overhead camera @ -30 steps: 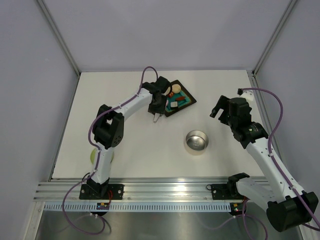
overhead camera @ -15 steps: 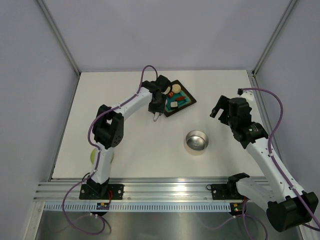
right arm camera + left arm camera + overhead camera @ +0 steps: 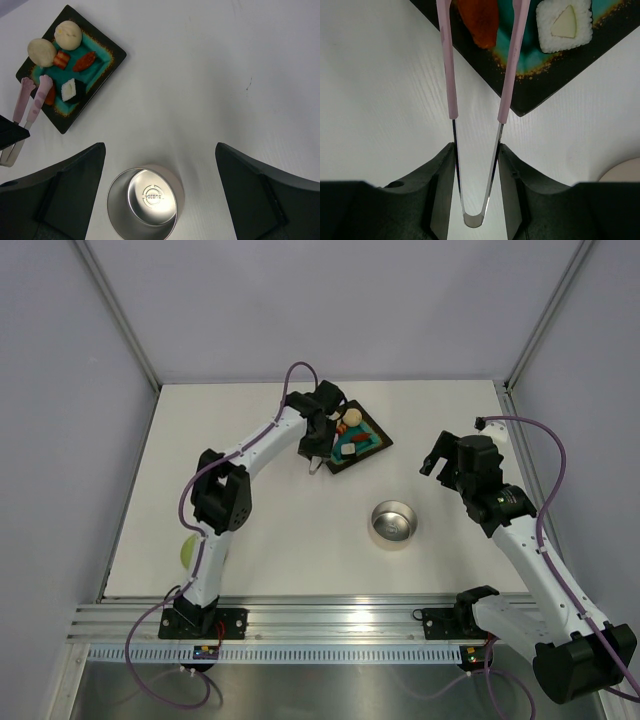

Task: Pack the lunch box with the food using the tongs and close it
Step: Pick up the fake food from the plate, then move the packing box to the center of the board.

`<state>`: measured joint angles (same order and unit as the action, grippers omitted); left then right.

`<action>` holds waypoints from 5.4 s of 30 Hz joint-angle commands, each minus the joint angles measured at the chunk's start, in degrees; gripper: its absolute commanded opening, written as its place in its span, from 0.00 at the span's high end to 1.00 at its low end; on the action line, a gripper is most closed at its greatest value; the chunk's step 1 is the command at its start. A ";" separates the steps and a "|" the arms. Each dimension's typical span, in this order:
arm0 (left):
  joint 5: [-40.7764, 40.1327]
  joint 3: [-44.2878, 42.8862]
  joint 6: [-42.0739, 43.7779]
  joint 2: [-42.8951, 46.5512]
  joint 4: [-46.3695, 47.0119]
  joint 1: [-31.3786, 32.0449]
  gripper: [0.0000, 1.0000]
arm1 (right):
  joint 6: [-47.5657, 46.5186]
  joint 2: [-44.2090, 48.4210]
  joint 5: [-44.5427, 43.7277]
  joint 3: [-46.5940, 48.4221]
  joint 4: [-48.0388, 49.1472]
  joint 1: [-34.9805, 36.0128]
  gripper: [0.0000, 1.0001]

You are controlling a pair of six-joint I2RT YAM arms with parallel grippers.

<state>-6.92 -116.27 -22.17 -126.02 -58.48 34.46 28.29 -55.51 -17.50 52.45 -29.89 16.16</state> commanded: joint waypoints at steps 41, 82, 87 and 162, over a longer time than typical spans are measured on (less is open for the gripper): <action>0.50 -10.56 2.49 -7.84 -6.39 1.31 0.58 | 0.01 1.10 -1.84 0.02 0.45 -0.17 0.01; 2.17 -8.36 2.49 0.51 -2.52 1.67 1.00 | -0.43 1.10 -2.19 0.55 0.18 -0.17 0.01; 2.26 -8.10 2.49 0.86 -2.25 1.67 1.00 | -0.43 1.19 -2.37 0.29 0.27 -0.17 0.01; 7.27 3.76 7.58 15.18 -2.87 3.34 1.00 | 18.03 -30.10 26.02 -1.99 17.15 1.85 1.00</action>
<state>-0.86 -113.06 -16.03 -115.90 -62.15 37.47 48.51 -85.71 8.64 48.40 -12.51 17.61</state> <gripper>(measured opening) 0.317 0.010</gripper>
